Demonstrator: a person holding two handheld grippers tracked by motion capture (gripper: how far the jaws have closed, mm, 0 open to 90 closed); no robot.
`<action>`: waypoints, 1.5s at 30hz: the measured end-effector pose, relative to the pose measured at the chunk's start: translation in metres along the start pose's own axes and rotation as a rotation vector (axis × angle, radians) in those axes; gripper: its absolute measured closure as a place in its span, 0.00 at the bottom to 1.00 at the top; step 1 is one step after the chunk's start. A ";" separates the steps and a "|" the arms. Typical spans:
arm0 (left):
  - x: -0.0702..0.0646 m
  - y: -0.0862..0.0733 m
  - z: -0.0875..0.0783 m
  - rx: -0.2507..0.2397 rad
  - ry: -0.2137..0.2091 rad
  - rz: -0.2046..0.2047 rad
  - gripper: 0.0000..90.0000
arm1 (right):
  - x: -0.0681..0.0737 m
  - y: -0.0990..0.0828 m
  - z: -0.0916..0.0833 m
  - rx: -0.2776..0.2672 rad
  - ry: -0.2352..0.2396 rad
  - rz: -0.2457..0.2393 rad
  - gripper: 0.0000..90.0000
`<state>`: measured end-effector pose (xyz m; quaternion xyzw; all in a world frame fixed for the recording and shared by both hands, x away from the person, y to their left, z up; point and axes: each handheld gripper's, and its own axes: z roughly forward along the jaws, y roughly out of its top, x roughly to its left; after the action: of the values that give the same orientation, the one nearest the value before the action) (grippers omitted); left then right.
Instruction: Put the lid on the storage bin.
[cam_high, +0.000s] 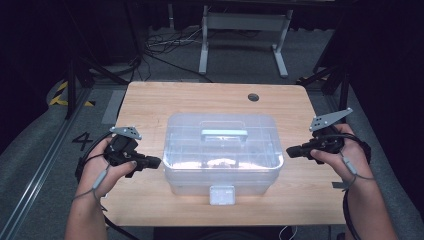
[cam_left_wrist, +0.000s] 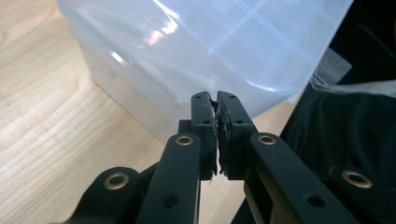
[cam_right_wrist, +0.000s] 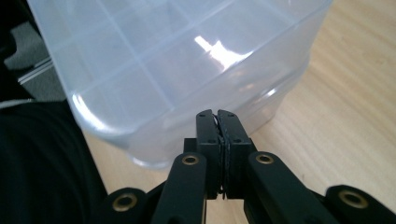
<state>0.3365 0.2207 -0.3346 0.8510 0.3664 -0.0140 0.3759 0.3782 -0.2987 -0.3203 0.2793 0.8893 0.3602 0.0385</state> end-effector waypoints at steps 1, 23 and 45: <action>0.001 0.000 0.000 -0.011 0.008 -0.005 0.95 | -0.002 0.001 0.000 -0.020 -0.006 0.002 0.99; 0.025 -0.006 0.006 -0.054 0.125 -0.096 0.95 | -0.064 -0.020 -0.002 -0.319 -0.208 0.214 0.99; 0.070 -0.016 0.041 -0.092 0.329 -0.148 0.92 | -0.105 -0.060 0.031 -0.243 -0.348 0.282 0.98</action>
<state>0.3878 0.2439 -0.3944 0.7944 0.4847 0.1146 0.3475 0.4469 -0.3702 -0.3972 0.4519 0.7717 0.4125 0.1737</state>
